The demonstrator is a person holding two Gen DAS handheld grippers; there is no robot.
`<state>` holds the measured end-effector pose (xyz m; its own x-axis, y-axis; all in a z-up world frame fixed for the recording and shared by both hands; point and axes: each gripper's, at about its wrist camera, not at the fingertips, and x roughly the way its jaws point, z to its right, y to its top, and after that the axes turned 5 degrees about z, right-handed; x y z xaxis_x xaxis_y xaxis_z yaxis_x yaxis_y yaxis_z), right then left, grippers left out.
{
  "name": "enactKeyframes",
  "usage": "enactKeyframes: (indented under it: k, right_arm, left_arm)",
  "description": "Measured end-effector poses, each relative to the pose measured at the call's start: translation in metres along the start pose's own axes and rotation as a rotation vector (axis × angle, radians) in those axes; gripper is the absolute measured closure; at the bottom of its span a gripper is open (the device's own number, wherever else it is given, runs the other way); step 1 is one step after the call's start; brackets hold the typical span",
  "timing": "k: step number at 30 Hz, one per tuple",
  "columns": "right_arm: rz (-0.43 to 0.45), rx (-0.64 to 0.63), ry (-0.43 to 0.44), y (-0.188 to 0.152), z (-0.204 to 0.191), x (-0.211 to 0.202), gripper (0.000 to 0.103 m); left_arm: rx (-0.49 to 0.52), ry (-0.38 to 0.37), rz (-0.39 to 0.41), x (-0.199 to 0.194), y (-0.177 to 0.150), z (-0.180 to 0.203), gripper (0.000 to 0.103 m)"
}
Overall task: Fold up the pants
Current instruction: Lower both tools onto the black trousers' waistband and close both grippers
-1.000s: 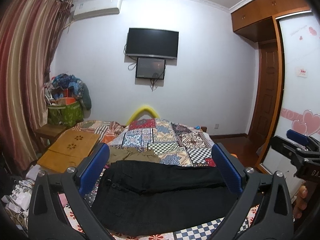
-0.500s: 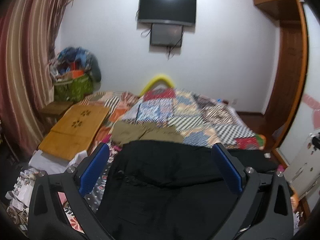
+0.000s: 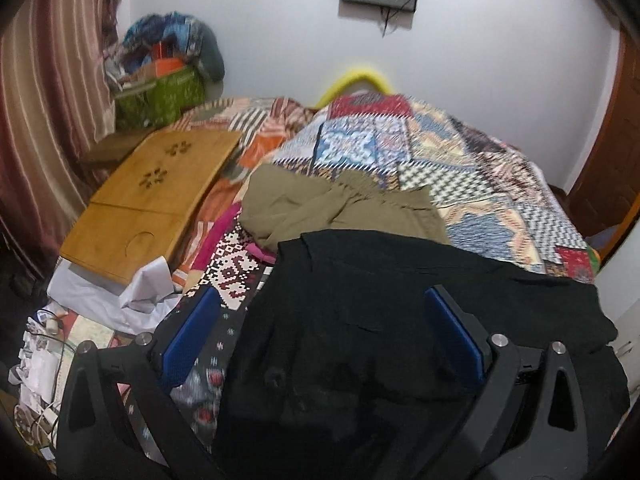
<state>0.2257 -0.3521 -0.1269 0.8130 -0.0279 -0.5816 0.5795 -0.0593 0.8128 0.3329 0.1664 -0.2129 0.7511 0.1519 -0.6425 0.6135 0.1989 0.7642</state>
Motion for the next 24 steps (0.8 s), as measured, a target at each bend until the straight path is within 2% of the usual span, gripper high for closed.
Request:
enactKeyframes:
  k: [5, 10, 13, 17, 22, 24]
  right_arm:
    - [-0.049, -0.021, -0.032, -0.001, 0.015, 0.036, 0.0]
    - [-0.099, -0.087, -0.085, 0.0, 0.018, 0.071, 0.0]
    - [-0.123, -0.088, -0.071, 0.002, 0.022, 0.088, 0.0]
    - [-0.156, -0.082, -0.033, 0.003, 0.024, 0.106, 0.0]
    - [-0.185, -0.112, -0.016, 0.0, 0.024, 0.127, 0.001]
    - [-0.209, -0.108, 0.001, -0.001, 0.025, 0.136, 0.004]
  left_arm:
    - [-0.019, 0.033, -0.072, 0.05, 0.01, -0.018, 0.01]
    - [-0.027, 0.033, -0.14, 0.098, 0.026, -0.028, 0.022]
    - [-0.054, 0.007, -0.198, 0.122, 0.03, -0.034, 0.023]
    - [-0.085, 0.019, -0.298, 0.157, 0.028, -0.041, 0.024]
    - [-0.139, -0.032, -0.377, 0.178, 0.021, -0.049, 0.024]
    - [-0.15, -0.058, -0.408, 0.184, 0.018, -0.05, 0.025]
